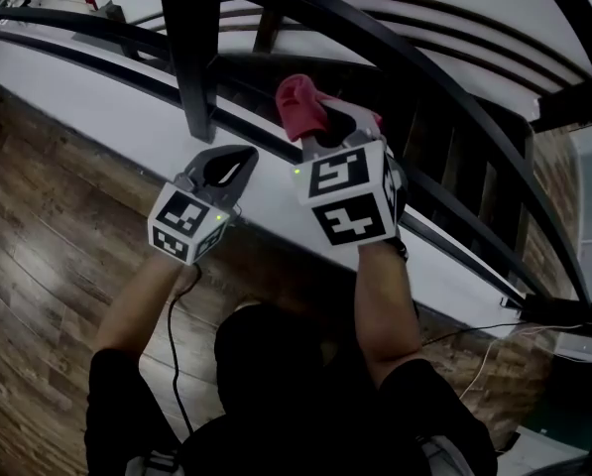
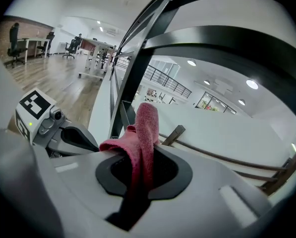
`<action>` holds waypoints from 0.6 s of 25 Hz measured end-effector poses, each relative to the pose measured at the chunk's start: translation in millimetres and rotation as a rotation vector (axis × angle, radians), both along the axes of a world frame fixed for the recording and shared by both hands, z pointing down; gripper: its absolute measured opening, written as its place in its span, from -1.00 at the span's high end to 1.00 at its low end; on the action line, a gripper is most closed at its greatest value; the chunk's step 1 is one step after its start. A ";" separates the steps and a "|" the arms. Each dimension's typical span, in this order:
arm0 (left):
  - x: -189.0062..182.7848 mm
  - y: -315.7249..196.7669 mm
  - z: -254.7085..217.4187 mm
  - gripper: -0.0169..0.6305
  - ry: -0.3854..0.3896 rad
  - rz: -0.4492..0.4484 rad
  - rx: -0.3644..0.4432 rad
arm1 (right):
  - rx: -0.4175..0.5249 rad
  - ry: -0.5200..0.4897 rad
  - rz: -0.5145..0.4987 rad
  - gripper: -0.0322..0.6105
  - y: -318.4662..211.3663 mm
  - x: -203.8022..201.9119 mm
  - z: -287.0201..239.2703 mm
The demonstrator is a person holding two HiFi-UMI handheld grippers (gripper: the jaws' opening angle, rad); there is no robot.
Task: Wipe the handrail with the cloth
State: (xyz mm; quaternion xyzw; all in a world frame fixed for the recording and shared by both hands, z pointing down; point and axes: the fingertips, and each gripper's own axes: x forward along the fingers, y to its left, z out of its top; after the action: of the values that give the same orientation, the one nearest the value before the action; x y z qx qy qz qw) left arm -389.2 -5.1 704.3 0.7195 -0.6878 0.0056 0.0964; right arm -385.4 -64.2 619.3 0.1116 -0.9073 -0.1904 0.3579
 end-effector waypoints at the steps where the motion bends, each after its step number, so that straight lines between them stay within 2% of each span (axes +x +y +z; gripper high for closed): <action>1: -4.4 2.7 1.3 0.95 0.004 -0.011 -0.001 | 0.007 0.003 -0.006 0.77 1.8 -4.2 0.0; 11: -29.3 26.1 10.2 0.95 0.007 -0.072 -0.016 | 0.049 0.013 -0.099 0.77 23.3 -44.1 0.3; 15: -44.1 38.6 11.1 0.95 0.035 -0.111 -0.015 | 0.078 0.015 -0.135 0.77 33.1 -64.1 1.5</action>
State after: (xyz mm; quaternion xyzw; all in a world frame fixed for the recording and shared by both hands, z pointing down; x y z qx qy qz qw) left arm -433.3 33.5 715.4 0.6796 -0.7247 -0.0071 0.1137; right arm -449.5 -31.1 620.8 0.0624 -0.9019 -0.2503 0.3465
